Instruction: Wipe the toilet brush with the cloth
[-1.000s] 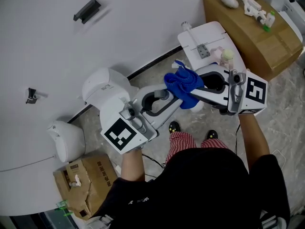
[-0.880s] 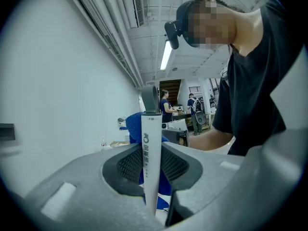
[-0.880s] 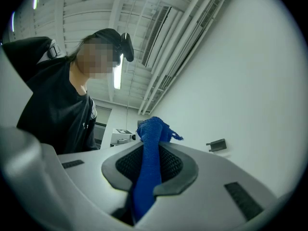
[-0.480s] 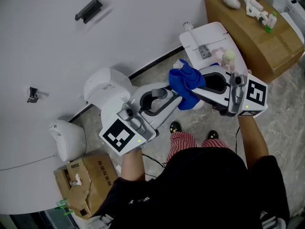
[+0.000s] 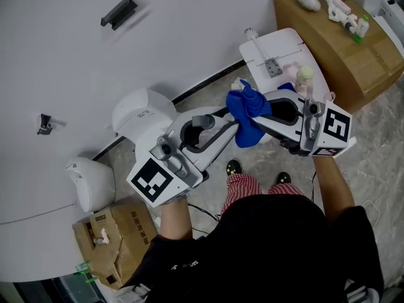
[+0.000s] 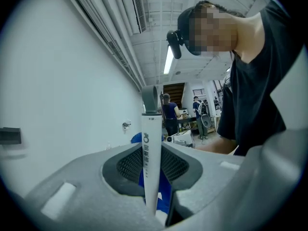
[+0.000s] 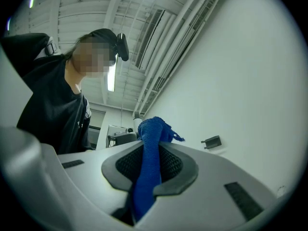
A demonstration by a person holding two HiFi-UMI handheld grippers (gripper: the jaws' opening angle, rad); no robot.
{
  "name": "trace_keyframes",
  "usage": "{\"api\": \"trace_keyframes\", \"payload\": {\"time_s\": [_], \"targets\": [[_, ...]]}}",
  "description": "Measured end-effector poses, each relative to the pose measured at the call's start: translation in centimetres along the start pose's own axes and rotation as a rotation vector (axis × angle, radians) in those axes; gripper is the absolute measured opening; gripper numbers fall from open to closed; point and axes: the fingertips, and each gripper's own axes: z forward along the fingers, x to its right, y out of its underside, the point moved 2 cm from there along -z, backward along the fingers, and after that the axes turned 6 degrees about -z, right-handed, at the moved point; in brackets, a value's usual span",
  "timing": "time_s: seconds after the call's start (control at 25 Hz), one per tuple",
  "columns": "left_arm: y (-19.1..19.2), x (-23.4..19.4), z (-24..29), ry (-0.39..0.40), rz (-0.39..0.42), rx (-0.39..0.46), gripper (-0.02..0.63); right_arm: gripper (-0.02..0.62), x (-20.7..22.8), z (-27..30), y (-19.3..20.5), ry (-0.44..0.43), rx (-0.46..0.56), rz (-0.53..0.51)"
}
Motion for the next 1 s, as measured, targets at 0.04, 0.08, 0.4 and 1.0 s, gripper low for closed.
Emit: {"api": "trace_keyframes", "payload": {"time_s": [0.04, 0.08, 0.4, 1.0], "targets": [[0.0, 0.0, 0.0, 0.000, 0.004, 0.000, 0.091, 0.063, 0.0, 0.0, 0.2, -0.001, -0.002, 0.003], [-0.1, 0.0, 0.0, 0.001, 0.007, -0.002, 0.091, 0.063, 0.0, 0.0, 0.2, -0.003, -0.001, 0.008], [-0.8, 0.4, -0.2, 0.012, -0.007, 0.021, 0.091, 0.063, -0.4, 0.2, 1.1, -0.005, -0.023, 0.024], [-2.1, 1.0, 0.1, 0.034, -0.011, 0.035, 0.091, 0.063, -0.5, -0.3, 2.3, 0.000, -0.050, 0.044]]}}
